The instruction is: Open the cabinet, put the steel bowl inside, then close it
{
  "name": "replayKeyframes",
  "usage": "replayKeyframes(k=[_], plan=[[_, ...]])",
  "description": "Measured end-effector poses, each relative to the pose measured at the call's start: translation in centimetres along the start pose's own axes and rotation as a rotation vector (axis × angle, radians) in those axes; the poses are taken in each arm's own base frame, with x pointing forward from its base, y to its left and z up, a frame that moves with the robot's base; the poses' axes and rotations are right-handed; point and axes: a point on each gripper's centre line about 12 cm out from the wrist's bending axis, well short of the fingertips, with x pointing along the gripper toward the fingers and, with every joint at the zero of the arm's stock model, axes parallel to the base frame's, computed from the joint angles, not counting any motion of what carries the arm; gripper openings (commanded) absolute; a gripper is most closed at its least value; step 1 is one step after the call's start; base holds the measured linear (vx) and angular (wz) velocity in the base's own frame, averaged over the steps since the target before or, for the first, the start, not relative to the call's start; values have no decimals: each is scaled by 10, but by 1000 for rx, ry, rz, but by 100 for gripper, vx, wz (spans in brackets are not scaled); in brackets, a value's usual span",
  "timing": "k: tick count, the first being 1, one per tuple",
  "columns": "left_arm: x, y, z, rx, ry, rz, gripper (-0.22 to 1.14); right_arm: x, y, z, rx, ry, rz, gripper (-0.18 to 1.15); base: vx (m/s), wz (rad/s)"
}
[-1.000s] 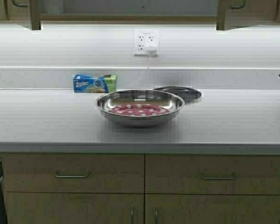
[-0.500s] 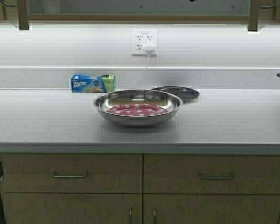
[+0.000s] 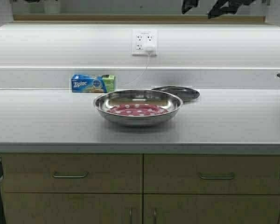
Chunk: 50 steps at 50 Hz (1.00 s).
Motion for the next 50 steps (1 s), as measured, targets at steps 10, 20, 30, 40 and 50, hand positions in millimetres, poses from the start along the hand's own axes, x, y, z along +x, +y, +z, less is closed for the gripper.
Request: replayKeyframes(k=[10, 20, 30, 40, 50], plan=[[-25, -4, -42, -158, -7, -41, 100, -6, 21, -53, 52, -70, 26, 101, 0, 0], [-26, 3, -98, -257, 40, -45, 100, 2, 8, -104, 240, -117, 12, 101, 0, 0], [-8, 7, -154, -384, 49, -64, 100, 29, -2, -145, 393, -101, 71, 101, 0, 0], [9, 15, -208, -536, 50, -98, 100, 56, -32, -171, 578, -129, 143, 101, 0, 0], [33, 37, -235, -750, -25, -102, 100, 85, -56, -188, 744, -173, 234, 101, 0, 0]])
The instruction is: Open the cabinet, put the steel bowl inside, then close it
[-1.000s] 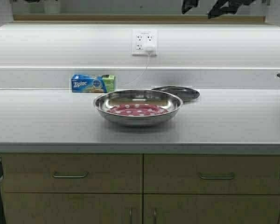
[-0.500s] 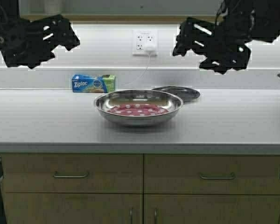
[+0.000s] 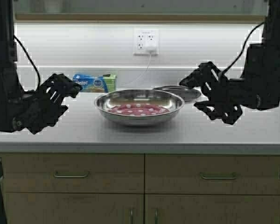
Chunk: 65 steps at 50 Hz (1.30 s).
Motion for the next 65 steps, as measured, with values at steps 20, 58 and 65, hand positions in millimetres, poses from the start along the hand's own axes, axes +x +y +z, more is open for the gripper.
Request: replayKeyframes(k=[20, 58, 65], plan=[[31, 5, 0, -51, -50, -66, 100, 9, -29, -8, 83, -28, 66, 101, 2, 4], [19, 20, -9, -53, -26, -1, 100, 29, -56, -16, 101, -35, 51, 101, 16, -4], [32, 30, -14, -70, -42, -11, 100, 44, -67, -19, 132, -37, 69, 101, 11, 3]])
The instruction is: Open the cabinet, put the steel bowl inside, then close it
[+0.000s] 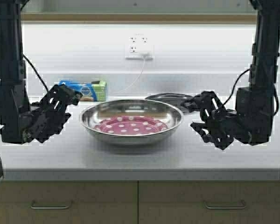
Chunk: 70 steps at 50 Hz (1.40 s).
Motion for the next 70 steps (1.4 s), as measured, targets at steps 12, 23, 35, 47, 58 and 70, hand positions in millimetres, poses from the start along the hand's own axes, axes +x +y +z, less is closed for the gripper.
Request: replayKeyframes(k=[12, 23, 35, 47, 58, 70], plan=[[35, 19, -11, -46, 1, 10, 100, 22, -23, 5, 49, -28, 12, 101, 8, 2], [61, 28, -14, -69, -12, 4, 100, 41, -31, 9, 64, -17, 26, 101, 4, 2], [77, 35, -20, -116, -5, 9, 100, 59, -33, 14, 85, 0, 46, 101, 2, 1], [76, 37, -21, -124, -2, 17, 100, 54, -38, 9, 93, 11, 25, 93, 1, 1], [74, 41, -22, -124, 4, 33, 96, 53, -41, 9, 97, 10, 20, 37, 0, 0], [68, 45, -25, -119, 23, 65, 15, 52, -39, 9, 86, 8, 33, 4, 0, 0]])
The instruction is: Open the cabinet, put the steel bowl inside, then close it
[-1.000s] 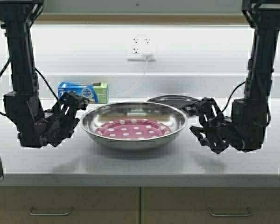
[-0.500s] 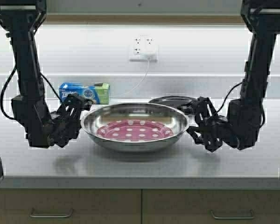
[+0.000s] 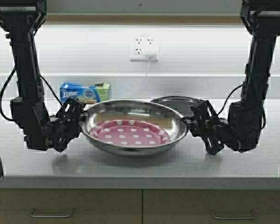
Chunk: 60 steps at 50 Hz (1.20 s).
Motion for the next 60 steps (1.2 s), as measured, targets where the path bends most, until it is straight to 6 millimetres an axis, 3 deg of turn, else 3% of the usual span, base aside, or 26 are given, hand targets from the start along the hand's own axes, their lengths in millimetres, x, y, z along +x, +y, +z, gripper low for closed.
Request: replayKeyframes(k=[3, 5, 12, 28, 44, 60], plan=[[-2, 1, -1, 1, 4, 7, -7, 0, 0, 1, 8, -4, 8, 6, 0, 0], [-4, 2, -2, 3, 9, 13, -11, 0, 2, 2, 12, -8, 15, 6, 0, 0], [-8, 4, -3, 8, 15, 30, 6, 1, 2, 2, 19, -11, 22, 6, 0, 0], [-16, 3, -3, 8, 23, 49, 2, -7, 1, -2, 87, -5, 17, 6, 0, 0], [-23, -29, 13, 9, 11, 17, 2, -24, 24, 1, 107, -13, 57, 6, 0, 0], [-49, -62, 29, 10, 21, 13, 2, -42, 59, 1, 141, 36, 80, 6, 0, 0]])
